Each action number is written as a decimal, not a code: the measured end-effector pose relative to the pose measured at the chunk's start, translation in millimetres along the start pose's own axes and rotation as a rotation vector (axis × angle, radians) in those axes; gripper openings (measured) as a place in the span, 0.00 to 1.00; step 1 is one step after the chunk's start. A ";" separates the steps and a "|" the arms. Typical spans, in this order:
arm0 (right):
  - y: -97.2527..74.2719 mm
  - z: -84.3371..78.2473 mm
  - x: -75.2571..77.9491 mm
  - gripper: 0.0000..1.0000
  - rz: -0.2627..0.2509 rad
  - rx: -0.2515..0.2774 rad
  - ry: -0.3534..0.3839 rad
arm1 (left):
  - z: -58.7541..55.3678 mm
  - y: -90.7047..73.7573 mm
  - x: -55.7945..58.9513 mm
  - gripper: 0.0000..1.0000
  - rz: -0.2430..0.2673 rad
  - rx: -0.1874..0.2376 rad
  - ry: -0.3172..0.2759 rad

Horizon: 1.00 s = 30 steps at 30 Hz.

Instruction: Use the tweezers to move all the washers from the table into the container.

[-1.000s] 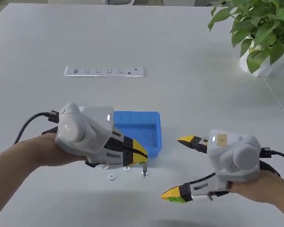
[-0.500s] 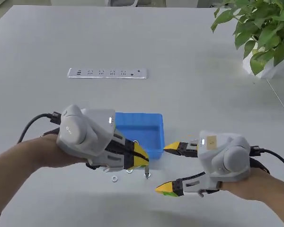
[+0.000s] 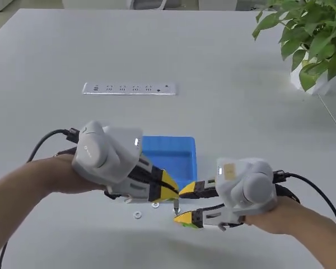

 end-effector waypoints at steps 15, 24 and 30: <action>9.2 -4.3 5.4 0.11 -0.021 -0.089 -0.021 | 0.8 0.4 -2.0 0.05 -0.042 -0.020 0.001; 10.3 -6.2 6.2 0.09 -0.037 -0.123 -0.020 | -2.1 2.0 -2.8 0.05 -0.041 -0.031 -0.010; 9.8 -7.2 6.6 0.08 -0.042 -0.120 -0.010 | -1.8 4.5 -2.9 0.05 -0.036 -0.032 -0.012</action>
Point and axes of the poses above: the centre of the closed fingertips' face, and the gripper's own axes: y roughly forward along the fingers, x roughly to its right, z roughly out of its top, the point moved 2 cm from there along -y, roughly backward along the fingers, and after that the axes turned 9 degrees about z, right-handed, at the moved point
